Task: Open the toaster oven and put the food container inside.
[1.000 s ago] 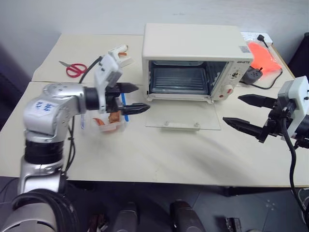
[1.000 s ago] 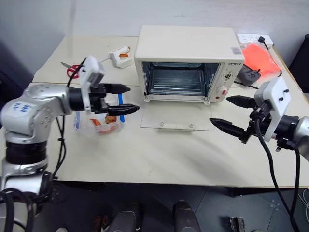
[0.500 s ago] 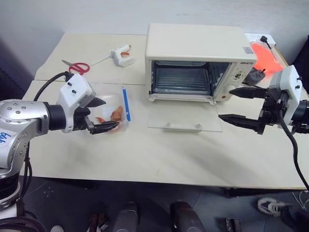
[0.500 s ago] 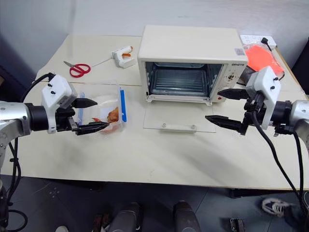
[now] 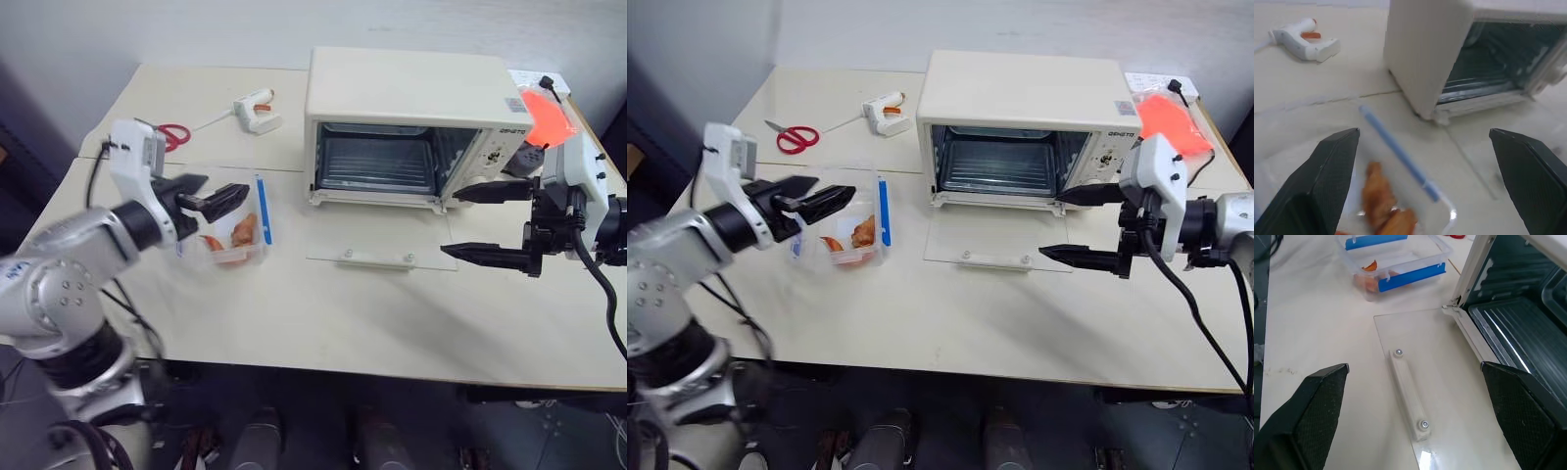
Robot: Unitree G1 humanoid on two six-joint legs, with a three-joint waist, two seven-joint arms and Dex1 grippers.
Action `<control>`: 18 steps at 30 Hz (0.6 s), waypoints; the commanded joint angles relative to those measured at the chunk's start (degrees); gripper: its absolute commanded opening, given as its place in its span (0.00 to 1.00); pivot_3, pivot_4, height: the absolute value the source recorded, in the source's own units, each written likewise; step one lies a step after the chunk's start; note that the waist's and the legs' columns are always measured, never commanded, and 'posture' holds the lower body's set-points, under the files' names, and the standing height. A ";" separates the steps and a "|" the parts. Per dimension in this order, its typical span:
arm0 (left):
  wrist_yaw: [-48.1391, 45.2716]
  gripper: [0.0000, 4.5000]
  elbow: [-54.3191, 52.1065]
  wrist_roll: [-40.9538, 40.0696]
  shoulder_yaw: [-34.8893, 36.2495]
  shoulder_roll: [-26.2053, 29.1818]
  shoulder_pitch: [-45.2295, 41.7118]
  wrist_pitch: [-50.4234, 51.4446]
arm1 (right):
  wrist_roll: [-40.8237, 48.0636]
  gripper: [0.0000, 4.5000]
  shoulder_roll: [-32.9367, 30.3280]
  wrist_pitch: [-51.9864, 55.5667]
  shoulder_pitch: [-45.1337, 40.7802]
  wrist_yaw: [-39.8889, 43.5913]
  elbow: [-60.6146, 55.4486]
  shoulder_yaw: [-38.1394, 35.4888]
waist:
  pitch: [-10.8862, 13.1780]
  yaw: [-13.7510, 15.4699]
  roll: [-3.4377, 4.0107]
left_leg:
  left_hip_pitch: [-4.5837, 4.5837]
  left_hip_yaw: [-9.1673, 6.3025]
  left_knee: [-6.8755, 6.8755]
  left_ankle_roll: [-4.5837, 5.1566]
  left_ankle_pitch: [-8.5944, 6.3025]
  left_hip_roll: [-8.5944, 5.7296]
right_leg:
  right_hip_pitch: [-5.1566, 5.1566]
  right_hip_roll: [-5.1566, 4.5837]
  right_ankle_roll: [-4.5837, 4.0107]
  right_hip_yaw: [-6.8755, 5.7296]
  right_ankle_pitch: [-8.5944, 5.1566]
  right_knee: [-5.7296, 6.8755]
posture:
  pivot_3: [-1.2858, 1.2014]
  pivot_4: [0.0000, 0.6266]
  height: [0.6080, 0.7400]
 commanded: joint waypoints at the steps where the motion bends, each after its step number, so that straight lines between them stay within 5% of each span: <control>1: 10.30 1.00 -6.73 -8.35 4.19 -4.82 4.57 0.70 | 0.51 1.00 -0.38 -0.49 0.35 0.59 -0.83 -1.31 | 0.03 -0.33 -0.05 | -0.01 0.02 -0.06 -0.01 0.00 0.07 | -0.01 0.05 0.01 0.01 0.01 -0.10 | 0.52 0.24 1.00; 3: 15.83 1.00 -7.84 -16.16 5.21 -6.80 7.67 0.70 | 0.29 1.00 -0.25 -0.76 0.26 0.90 -0.54 -0.88 | 0.04 -0.20 -0.06 | 0.03 0.02 -0.09 -0.03 0.00 0.11 | -0.02 0.05 0.01 0.01 0.01 -0.08 | 0.52 0.24 1.00; 10: 36.90 1.00 -5.66 -45.35 9.54 1.92 13.45 0.70 | -0.40 1.00 0.34 -1.69 -0.49 1.48 1.14 0.51 | 0.04 0.10 -0.08 | 0.15 -0.04 0.06 -0.19 0.11 0.01 | 0.09 -0.03 0.04 0.02 0.03 0.09 | 0.52 0.24 1.00; 14: 64.64 1.00 -2.34 -82.13 -5.16 18.09 25.67 -28.07 | -0.55 1.00 0.70 -2.20 -0.36 1.48 1.46 0.88 | 0.03 -0.23 -0.10 | 0.17 -0.06 0.00 -0.26 0.04 0.12 | 0.00 -0.30 0.04 0.09 0.03 0.10 | 0.52 0.24 1.00; 18: 75.17 1.00 -7.96 -85.64 -14.32 18.85 30.62 -48.55 | -0.49 1.00 0.58 -2.03 -0.57 1.77 1.61 0.72 | -0.03 0.31 0.02 | 0.17 -0.07 0.00 -0.27 0.02 0.03 | 0.10 -0.43 0.03 0.05 0.03 -0.13 | 0.52 0.24 1.00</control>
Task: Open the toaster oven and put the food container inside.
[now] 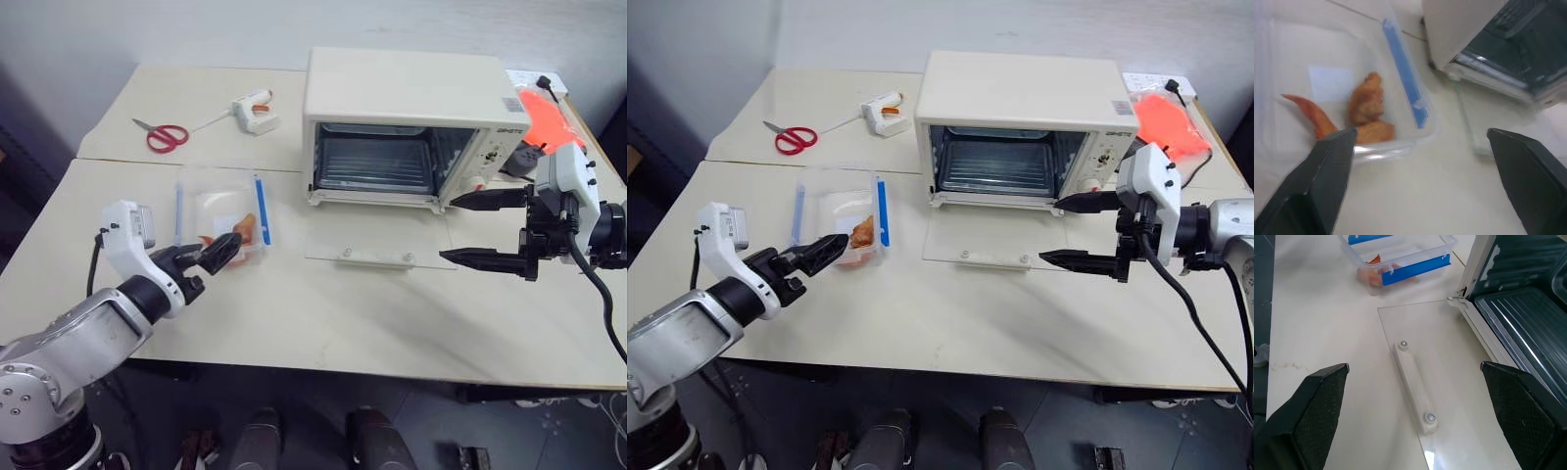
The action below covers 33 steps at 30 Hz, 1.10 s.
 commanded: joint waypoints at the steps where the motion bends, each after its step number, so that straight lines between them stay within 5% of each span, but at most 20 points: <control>1: 8.70 1.00 -5.09 -3.19 -5.07 0.29 2.47 -15.99 | 0.34 1.00 -0.27 -0.48 -0.79 0.50 -0.52 -1.02 | 0.00 0.01 0.00 | -0.01 0.00 0.00 0.01 0.00 -0.01 | 0.04 0.01 0.00 -0.01 0.00 -0.06 | 0.52 0.24 1.00; 7: 15.92 1.00 -3.24 -3.19 -8.72 0.83 0.72 -27.74 | 0.75 1.00 -0.02 0.14 -0.94 -0.01 -0.92 -1.28 | 0.00 -0.13 0.01 | 0.00 0.08 -0.03 0.04 0.01 -0.01 | 0.05 0.35 0.00 0.00 0.00 -0.11 | 0.52 0.24 1.00; 19: 28.96 1.00 2.79 -3.19 -12.96 -2.32 -3.87 -32.44 | 1.80 1.00 1.01 2.05 -0.58 -2.86 -3.30 -2.16 | -0.05 -0.16 0.09 | 0.04 0.08 -0.04 0.09 0.03 -0.02 | 0.14 0.42 0.00 0.00 0.01 -0.17 | 0.52 0.24 1.00; 33: 26.35 1.00 1.47 -3.19 -11.19 -4.96 -2.28 -32.76 | 3.56 1.00 0.42 3.87 2.09 -6.03 -6.74 -4.96 | -0.10 -0.12 0.17 | 0.90 0.12 -0.84 0.09 0.06 -0.01 | 1.04 0.43 0.02 -0.02 0.02 -1.02 | 0.52 0.24 1.00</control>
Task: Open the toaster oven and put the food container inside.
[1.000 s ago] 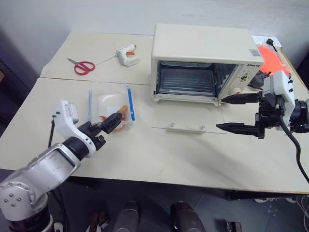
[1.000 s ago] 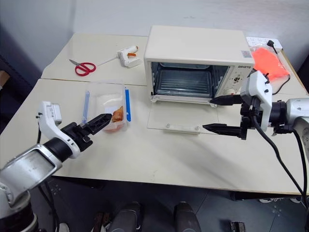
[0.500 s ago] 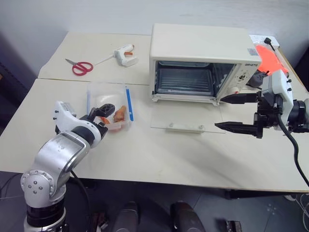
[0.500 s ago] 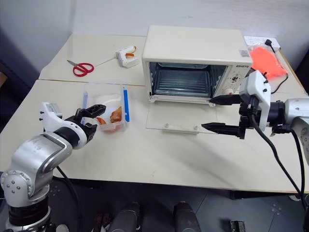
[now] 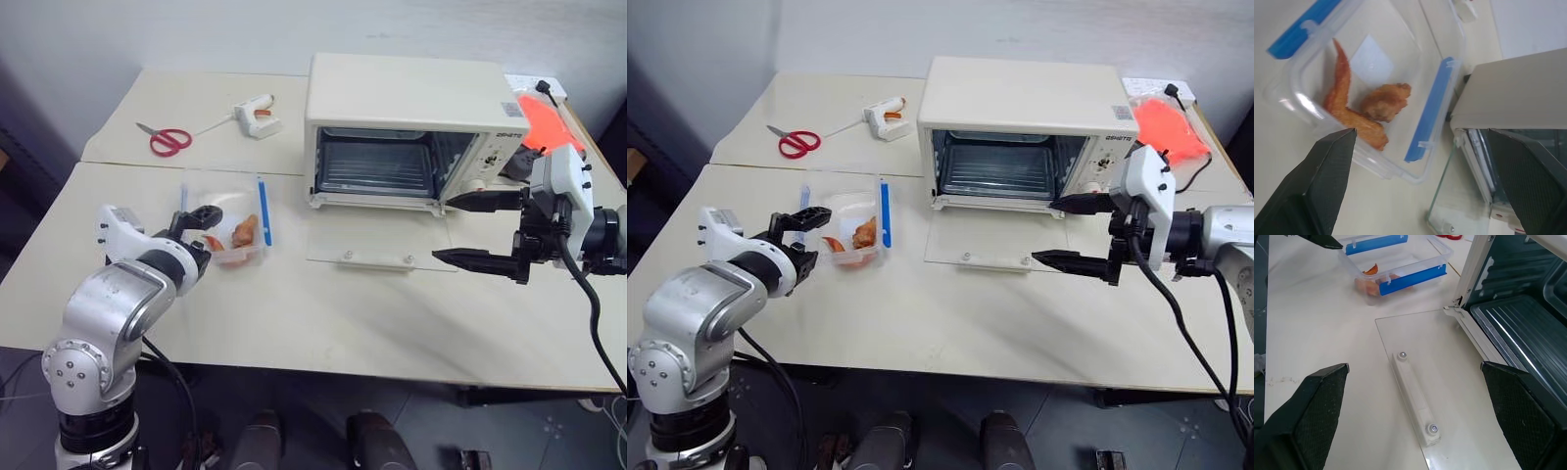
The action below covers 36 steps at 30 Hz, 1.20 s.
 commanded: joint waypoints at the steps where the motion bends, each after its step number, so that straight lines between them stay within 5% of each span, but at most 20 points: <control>1: 2.54 1.00 -1.10 0.12 0.04 -0.89 3.06 -0.42 | 1.21 1.00 -0.68 0.26 0.00 -0.62 -2.05 -2.89 | -0.02 0.05 0.03 | 0.01 0.00 -0.06 0.00 0.00 0.00 | 0.00 -0.01 0.00 -0.01 0.00 -0.05 | 0.52 0.24 1.00; 22: 3.99 1.00 12.36 0.12 0.90 -0.01 -2.83 4.44 | 2.20 1.00 -0.91 2.13 -0.14 -3.23 -3.97 -3.88 | 0.00 0.15 0.00 | -0.12 -0.04 -0.25 -0.01 0.16 0.02 | -0.15 -0.01 -0.05 -0.08 0.17 -0.27 | 0.52 0.24 1.00; 25: 4.33 0.87 14.44 0.12 0.85 0.74 -3.27 5.66 | 2.40 1.00 -0.87 2.28 -0.26 -3.60 -4.03 -3.95 | 0.00 0.22 0.00 | -0.12 -0.04 -0.18 -0.01 0.16 0.00 | -0.09 -0.03 -0.04 -0.07 0.18 -0.26 | 0.52 0.24 1.00; 36: 0.67 0.13 22.91 0.12 3.14 7.51 -5.60 8.00 | 4.15 1.00 -0.73 3.08 0.00 -4.39 -4.98 -5.39 | 0.00 0.00 0.00 | -0.11 -0.04 -0.24 -0.04 0.18 0.02 | -0.14 -0.01 -0.04 -0.08 0.19 -0.24 | 0.52 0.24 1.00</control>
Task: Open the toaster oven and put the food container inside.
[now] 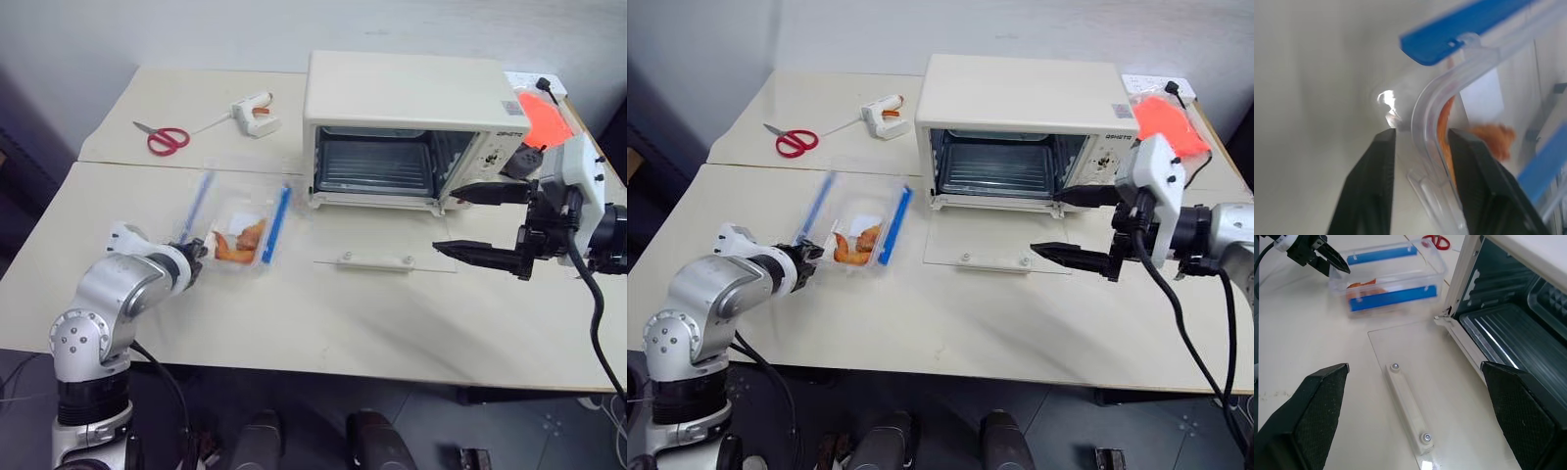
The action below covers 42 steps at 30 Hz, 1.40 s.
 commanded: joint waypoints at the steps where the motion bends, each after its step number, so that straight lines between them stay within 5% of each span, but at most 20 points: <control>1: -1.35 0.08 2.38 0.33 1.87 2.33 -1.08 0.82 | 0.97 1.00 -0.67 0.15 -0.06 -0.50 -1.48 -2.28 | 0.00 -0.07 0.00 | 0.00 0.01 0.00 -0.01 0.00 -0.01 | 0.00 -0.01 0.00 0.01 0.00 0.00 | 0.52 0.24 1.00; 11: -21.55 0.06 16.48 1.24 -2.83 18.73 -6.49 22.00 | 0.47 1.00 -0.13 -0.90 0.61 -0.73 -0.73 -2.01 | 0.02 -0.13 0.00 | -0.01 -0.02 -0.12 -0.02 0.01 -0.02 | -0.08 -0.01 -0.01 -0.03 0.00 0.00 | 0.52 0.24 1.00; 15: -37.18 0.06 23.08 6.99 -7.71 26.01 -14.37 35.20 | 0.20 1.00 -0.07 -1.42 0.70 -0.58 -0.08 -1.97 | 0.04 -0.17 -0.02 | -0.04 -0.03 -0.14 -0.02 0.01 -0.08 | -0.10 0.00 -0.02 -0.06 -0.01 -0.01 | 0.52 0.24 1.00; 21: -56.27 0.06 31.81 20.01 -13.24 28.42 -29.01 47.24 | -0.09 1.00 -0.84 -1.72 2.26 -0.11 0.74 -3.89 | 0.05 -0.21 -0.03 | -0.08 -0.07 -0.35 -0.02 0.01 -0.14 | -0.23 -0.03 -0.02 -0.10 -0.01 -0.04 | 0.52 0.24 1.00; 26: -67.22 0.06 39.51 35.67 -18.17 23.05 -41.88 50.02 | 0.21 1.00 -0.76 -1.59 4.61 -0.42 0.08 -6.18 | 0.07 -0.17 -0.07 | -0.26 -0.07 -0.46 -0.05 0.03 -0.26 | -0.45 -0.05 -0.02 -0.12 -0.01 -0.07 | 0.52 0.24 1.00; 31: -73.69 0.06 46.84 48.66 -21.34 11.67 -52.26 51.59 | 1.11 1.00 0.21 -0.76 7.92 -2.08 -2.63 -8.88 | 0.10 0.04 -0.12 | -0.98 -0.12 -0.08 -0.03 0.04 -0.48 | -1.06 -0.15 0.00 -0.13 0.00 0.17 | 0.52 0.24 1.00; 42: -80.72 0.06 59.37 68.25 -18.46 -8.35 -63.81 46.76 | 3.86 1.00 2.16 1.23 16.86 -6.87 -9.13 -16.17 | 0.21 0.02 -0.31 | -1.11 -0.06 0.06 0.09 0.10 -0.67 | -1.18 -0.33 0.06 -0.14 0.03 0.42 | 0.52 0.24 1.00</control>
